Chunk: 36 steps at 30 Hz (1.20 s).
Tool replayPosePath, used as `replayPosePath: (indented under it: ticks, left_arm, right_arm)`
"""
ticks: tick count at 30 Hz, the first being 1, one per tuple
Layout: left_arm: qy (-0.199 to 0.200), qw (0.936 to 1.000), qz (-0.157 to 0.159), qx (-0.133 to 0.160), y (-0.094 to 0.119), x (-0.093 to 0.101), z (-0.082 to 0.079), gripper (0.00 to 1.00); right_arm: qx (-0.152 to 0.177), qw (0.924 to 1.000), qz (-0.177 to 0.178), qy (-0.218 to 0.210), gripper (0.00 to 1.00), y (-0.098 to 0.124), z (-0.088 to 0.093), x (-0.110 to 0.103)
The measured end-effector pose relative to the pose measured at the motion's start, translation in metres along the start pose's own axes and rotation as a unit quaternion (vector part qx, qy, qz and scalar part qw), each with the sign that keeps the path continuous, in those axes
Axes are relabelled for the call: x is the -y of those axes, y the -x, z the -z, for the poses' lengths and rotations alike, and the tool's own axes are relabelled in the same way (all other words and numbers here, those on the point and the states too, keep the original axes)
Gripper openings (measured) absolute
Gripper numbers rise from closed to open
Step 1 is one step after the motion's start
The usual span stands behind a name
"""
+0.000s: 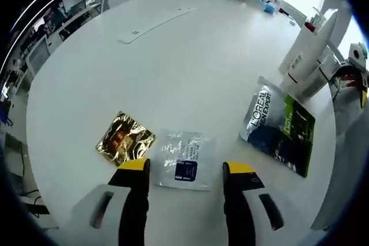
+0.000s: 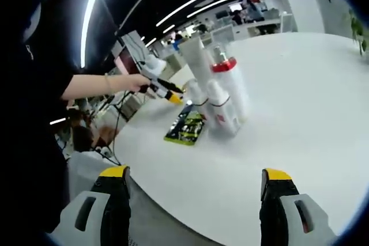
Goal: Arrange the skincare products in the storage area until every visible bottle or jar stands upright without overlapping.
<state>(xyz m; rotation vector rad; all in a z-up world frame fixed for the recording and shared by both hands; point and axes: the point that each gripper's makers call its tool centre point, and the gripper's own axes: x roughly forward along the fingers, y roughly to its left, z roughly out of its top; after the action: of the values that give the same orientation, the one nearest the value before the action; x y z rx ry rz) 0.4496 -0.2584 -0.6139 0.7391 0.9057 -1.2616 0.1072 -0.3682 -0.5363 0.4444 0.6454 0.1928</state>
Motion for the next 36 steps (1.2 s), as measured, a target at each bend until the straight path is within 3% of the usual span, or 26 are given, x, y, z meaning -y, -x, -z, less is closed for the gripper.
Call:
replayPosePath:
  ticks: [6, 21, 36]
  left_arm:
    - [-0.004, 0.9999, 0.001, 0.009, -0.003, -0.005, -0.003, 0.35]
    - [-0.028, 0.9996, -0.004, 0.0, -0.001, -0.006, 0.001, 0.34]
    - [-0.065, 0.9979, 0.008, 0.005, 0.025, 0.012, 0.001, 0.34]
  right_arm:
    - [0.0, 1.0, 0.0, 0.0, 0.98, 0.0, 0.0, 0.0]
    - [0.002, 1.0, 0.001, 0.003, 0.98, 0.001, -0.001, 0.0]
    - [0.009, 0.9999, -0.002, 0.01, 0.98, 0.001, -0.004, -0.004]
